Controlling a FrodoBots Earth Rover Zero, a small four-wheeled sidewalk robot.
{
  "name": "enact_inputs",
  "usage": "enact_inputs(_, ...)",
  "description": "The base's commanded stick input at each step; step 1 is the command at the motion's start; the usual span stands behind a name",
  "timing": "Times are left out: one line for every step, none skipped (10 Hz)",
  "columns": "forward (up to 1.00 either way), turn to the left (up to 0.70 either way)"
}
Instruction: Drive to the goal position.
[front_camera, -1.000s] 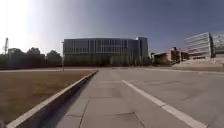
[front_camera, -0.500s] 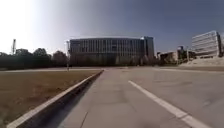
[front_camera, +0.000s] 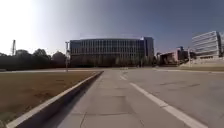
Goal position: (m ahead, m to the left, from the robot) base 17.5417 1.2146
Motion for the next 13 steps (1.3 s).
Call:
enact_inputs(0.70,0.00)
enact_inputs(0.70,0.00)
enact_inputs(0.70,0.00)
enact_inputs(0.70,0.00)
enact_inputs(0.70,0.00)
enact_inputs(0.70,0.00)
enact_inputs(0.70,0.00)
enact_inputs(0.70,0.00)
enact_inputs(0.70,0.00)
enact_inputs(0.70,0.00)
enact_inputs(0.70,0.00)
enact_inputs(0.70,0.00)
enact_inputs(0.70,0.00)
